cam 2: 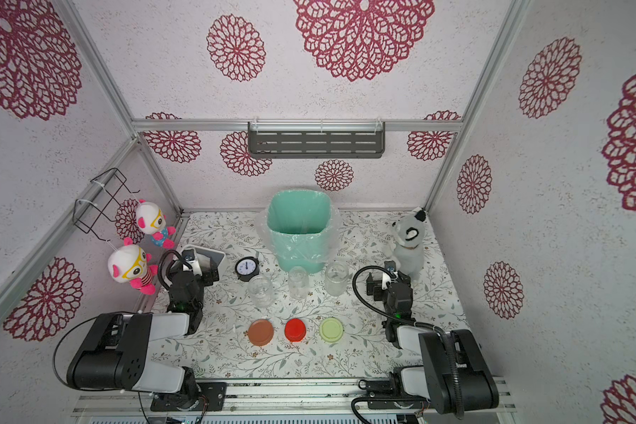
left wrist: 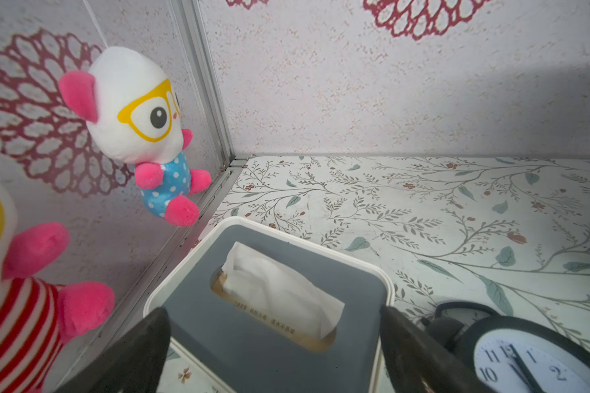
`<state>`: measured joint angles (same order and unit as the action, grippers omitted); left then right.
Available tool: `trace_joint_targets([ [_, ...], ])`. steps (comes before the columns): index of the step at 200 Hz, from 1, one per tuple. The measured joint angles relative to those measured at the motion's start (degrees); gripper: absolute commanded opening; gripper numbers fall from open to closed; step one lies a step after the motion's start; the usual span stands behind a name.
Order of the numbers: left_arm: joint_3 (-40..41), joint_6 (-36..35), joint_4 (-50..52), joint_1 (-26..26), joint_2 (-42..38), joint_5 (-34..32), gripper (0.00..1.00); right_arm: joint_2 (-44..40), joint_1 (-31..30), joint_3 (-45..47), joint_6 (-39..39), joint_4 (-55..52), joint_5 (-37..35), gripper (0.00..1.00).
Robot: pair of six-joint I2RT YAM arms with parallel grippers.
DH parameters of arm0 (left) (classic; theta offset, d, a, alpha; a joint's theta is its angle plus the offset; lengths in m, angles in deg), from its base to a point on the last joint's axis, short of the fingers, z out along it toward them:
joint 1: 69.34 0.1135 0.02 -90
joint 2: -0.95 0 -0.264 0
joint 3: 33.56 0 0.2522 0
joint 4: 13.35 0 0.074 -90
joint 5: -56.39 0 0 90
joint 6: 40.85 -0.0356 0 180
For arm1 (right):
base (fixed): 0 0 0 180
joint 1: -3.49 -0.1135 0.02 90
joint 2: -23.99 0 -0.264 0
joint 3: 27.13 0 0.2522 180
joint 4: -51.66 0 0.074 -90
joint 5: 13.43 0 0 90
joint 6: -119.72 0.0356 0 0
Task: Empty moldy peanuts from jars
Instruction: Reset both arms
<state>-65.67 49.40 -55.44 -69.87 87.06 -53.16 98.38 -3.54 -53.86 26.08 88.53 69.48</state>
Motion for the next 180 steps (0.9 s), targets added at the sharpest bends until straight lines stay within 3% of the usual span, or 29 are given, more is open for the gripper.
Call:
trace_joint_targets([
  [73, -1.51, 1.81, -2.45, 2.16, 3.39, 0.98, 0.97, -1.75, 1.51, -1.42, 1.68, -5.22, 1.38, 0.99],
  [180, -4.22, 4.15, 3.41, 4.44, 3.39, 3.19, 0.97, 4.81, 3.74, -3.17, 2.25, 1.90, 2.49, 0.99],
])
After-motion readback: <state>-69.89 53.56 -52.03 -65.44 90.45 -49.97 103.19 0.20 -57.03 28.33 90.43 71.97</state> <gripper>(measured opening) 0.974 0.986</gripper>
